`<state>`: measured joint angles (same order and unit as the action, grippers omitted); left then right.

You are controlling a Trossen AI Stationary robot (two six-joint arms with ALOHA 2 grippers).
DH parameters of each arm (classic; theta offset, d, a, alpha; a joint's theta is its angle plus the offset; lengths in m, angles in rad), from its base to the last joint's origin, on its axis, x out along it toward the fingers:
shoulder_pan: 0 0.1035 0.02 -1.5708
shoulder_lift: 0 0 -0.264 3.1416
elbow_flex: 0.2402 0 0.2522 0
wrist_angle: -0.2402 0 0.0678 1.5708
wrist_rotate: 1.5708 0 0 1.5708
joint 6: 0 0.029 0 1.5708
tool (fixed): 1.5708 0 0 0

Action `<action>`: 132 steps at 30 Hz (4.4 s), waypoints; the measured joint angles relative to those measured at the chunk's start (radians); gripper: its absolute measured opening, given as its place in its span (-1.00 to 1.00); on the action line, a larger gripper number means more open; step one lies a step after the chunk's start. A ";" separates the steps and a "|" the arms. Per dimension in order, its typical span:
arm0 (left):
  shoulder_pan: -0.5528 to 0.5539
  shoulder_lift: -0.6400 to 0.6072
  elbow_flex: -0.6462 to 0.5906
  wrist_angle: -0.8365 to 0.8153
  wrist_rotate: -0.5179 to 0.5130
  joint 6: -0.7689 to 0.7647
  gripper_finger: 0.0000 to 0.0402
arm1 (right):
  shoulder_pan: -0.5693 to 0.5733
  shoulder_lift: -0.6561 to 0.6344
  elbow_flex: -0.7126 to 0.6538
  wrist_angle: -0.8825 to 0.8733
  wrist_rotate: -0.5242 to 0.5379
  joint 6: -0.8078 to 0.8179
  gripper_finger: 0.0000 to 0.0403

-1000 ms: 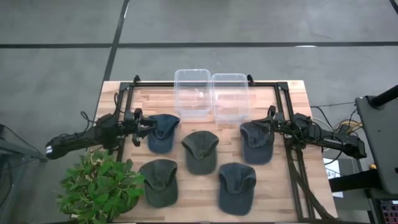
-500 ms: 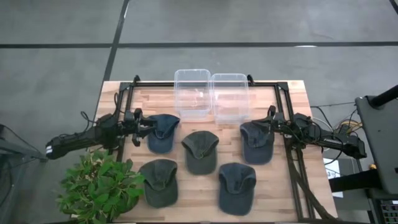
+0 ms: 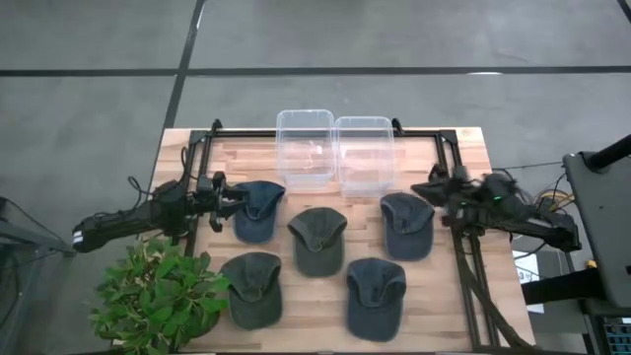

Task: Pick & Place hat
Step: Put the top right blue cap into the right transparent bin

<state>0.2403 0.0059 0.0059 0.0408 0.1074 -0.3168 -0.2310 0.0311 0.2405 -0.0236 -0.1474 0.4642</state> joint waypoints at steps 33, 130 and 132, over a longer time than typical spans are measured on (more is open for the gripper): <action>0.000 0.000 0.000 0.000 0.000 0.030 -0.16 | -0.001 0.669 0.605 -1.431 -0.015 0.367 -0.96; 0.001 0.000 0.000 -0.001 -0.001 0.109 -0.16 | 0.062 1.311 0.458 -0.993 -0.046 0.707 -0.42; 0.000 0.000 0.000 0.000 -0.001 0.109 -0.16 | 0.063 1.307 0.453 -0.993 -0.032 0.707 -0.56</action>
<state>0.2406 0.0060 0.0059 0.0405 0.1067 -0.2081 -0.1677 1.3377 0.6940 -1.0167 -0.1798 1.1716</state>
